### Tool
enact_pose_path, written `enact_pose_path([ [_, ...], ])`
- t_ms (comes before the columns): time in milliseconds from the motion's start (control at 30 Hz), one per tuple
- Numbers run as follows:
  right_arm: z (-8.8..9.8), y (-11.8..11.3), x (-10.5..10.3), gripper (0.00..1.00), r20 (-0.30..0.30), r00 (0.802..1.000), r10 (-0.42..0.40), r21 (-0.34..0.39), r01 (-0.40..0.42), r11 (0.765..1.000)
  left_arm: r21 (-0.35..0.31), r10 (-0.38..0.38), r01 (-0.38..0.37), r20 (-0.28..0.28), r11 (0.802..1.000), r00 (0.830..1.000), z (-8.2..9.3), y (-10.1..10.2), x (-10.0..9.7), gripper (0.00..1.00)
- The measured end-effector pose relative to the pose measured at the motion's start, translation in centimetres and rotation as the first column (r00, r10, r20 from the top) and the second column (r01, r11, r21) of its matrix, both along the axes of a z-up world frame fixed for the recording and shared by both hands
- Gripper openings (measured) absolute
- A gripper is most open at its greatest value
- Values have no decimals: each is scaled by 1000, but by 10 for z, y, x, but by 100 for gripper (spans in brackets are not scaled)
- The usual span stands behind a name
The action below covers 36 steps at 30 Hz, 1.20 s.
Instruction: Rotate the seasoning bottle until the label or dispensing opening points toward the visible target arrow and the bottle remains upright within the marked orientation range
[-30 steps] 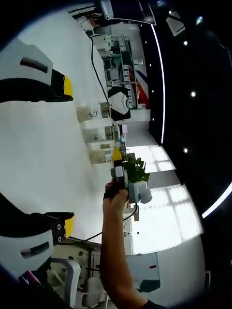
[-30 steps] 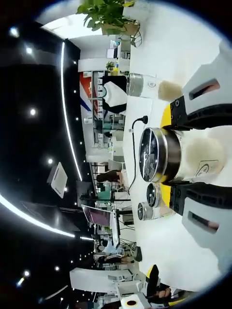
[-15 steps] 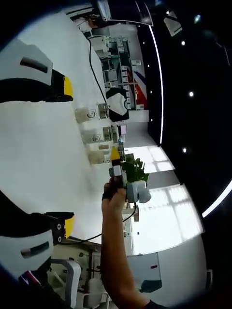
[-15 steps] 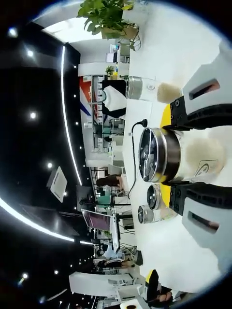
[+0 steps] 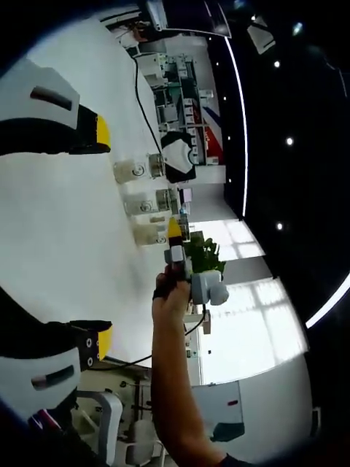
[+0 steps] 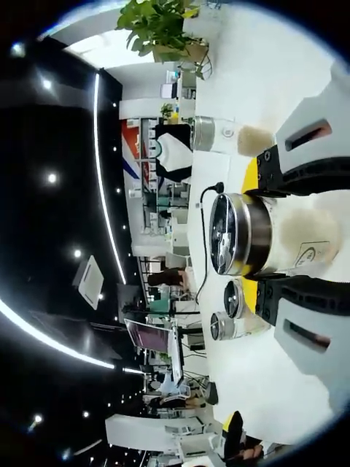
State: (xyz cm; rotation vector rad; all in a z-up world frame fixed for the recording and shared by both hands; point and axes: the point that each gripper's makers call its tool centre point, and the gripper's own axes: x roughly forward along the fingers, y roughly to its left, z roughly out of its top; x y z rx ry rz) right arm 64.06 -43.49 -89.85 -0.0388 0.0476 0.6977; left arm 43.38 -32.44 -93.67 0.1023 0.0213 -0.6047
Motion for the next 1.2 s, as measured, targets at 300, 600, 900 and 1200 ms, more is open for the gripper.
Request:
enact_pose_path([
  [300, 0, 0, 1, 39, -5, 1000, -16, -3, 16, 1000, 3, 4, -4, 4, 1000, 1000, 2, 1, 0, 100],
  [600, 0, -2, -1, 39, 0, 1000, -11, 2, 11, 1000, 3, 6, -6, 10, 1000, 1000, 3, 2, -1, 100],
  [900, 0, -2, 0, 39, 3, 1000, 4, 4, -4, 1000, -2, 9, -9, 15, 1000, 1000, 6, 3, -1, 100],
  [1200, -1, -2, 1, 39, 1, 1000, -1, 11, 1, 1000, 3, 7, -7, 13, 1000, 1000, 5, 2, -1, 100],
])
